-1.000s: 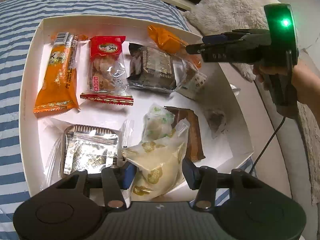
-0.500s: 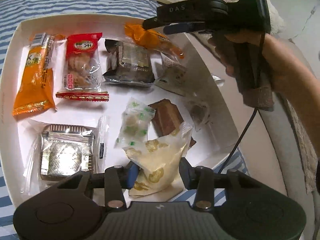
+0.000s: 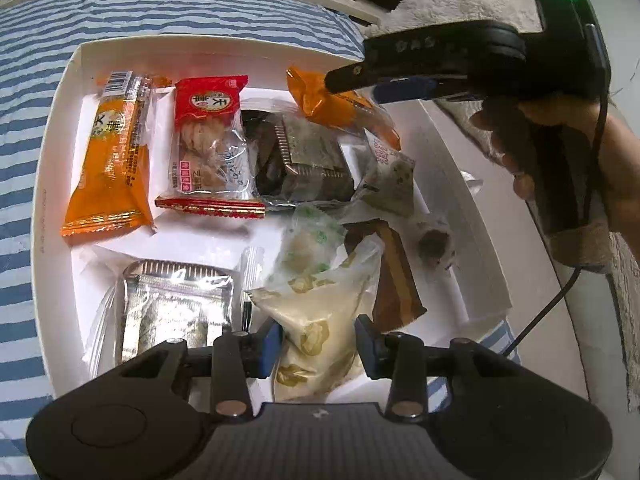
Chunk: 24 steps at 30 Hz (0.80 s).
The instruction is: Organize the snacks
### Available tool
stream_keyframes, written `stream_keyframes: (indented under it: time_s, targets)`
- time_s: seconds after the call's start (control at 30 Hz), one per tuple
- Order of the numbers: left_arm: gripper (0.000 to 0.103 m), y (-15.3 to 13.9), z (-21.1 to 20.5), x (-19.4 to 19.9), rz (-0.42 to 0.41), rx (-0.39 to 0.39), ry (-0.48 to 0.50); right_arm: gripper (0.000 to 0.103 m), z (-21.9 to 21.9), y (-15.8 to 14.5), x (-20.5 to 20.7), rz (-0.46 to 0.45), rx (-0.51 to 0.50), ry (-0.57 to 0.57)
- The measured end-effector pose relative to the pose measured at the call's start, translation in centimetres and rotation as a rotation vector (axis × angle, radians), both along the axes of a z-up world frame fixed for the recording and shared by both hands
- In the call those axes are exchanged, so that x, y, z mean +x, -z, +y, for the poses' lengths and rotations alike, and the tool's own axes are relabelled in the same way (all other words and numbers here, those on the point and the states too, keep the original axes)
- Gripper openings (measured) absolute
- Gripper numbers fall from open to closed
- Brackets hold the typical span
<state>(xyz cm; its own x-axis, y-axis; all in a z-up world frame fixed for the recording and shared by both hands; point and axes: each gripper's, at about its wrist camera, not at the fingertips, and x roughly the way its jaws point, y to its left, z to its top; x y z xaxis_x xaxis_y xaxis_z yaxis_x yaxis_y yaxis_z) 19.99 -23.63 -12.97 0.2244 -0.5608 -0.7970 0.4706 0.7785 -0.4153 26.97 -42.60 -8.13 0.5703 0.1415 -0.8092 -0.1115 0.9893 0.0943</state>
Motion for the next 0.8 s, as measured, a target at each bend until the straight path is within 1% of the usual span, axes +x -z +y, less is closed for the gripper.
stream_keyframes:
  time_s: [0.07,0.13,0.17,0.2,0.23,0.27,0.33,0.37,0.4,0.43,0.5,0.6,0.7,0.8]
  targets:
    - [0.045,-0.4,0.4,-0.2,0.001,-0.004,-0.011,0.062,-0.5,-0.3,-0.2,0.0,0.008,0.039]
    - [0.054,-0.8,0.7,-0.5,-0.009,-0.009,-0.021,0.068,-0.9,-0.9,-0.7,-0.019,0.017,0.058]
    - [0.057,-1.0,0.8,-0.7,-0.016,-0.009,-0.026,0.07,-1.1,-1.1,-1.1,-0.027,0.018,0.063]
    - [0.062,-1.4,0.9,-0.9,-0.023,-0.01,-0.029,0.072,-1.3,-1.4,-1.4,-0.033,0.016,0.066]
    - [0.07,-1.8,1.0,-1.0,-0.029,-0.011,-0.033,0.074,-1.4,-1.5,-1.7,-0.038,0.015,0.07]
    - [0.074,-2.1,1.1,-1.2,-0.031,-0.014,-0.037,0.075,-1.5,-1.7,-2.1,-0.042,0.012,0.076]
    - [0.085,-2.8,1.2,-1.6,-0.041,-0.023,-0.04,0.083,-1.6,-2.3,-3.0,-0.059,-0.003,0.084]
    - [0.088,-3.2,1.2,-1.8,-0.054,-0.014,-0.041,0.085,-1.6,-2.6,-3.5,-0.069,-0.01,0.084]
    - [0.095,-3.5,1.1,-2.0,-0.064,-0.007,-0.041,0.09,-1.6,-2.9,-4.0,-0.083,-0.016,0.083]
    - [0.1,-3.8,1.1,-2.2,-0.071,-0.006,-0.043,0.092,-1.6,-3.2,-4.6,-0.093,-0.018,0.085]
    - [0.103,-4.3,1.3,-2.7,-0.074,-0.018,-0.05,0.096,-1.9,-3.7,-5.5,-0.11,-0.015,0.097]
    - [0.103,-5.2,1.8,-3.3,-0.093,-0.027,-0.059,0.102,-2.1,-4.8,-7.1,-0.137,-0.001,0.117]
    - [0.103,-6.1,2.3,-4.0,-0.108,-0.032,-0.063,0.102,-2.1,-5.6,-8.6,-0.159,-0.002,0.123]
    - [0.103,-6.9,2.8,-4.8,-0.135,-0.016,-0.076,0.102,-1.8,-6.4,-10.3,-0.181,-0.002,0.118]
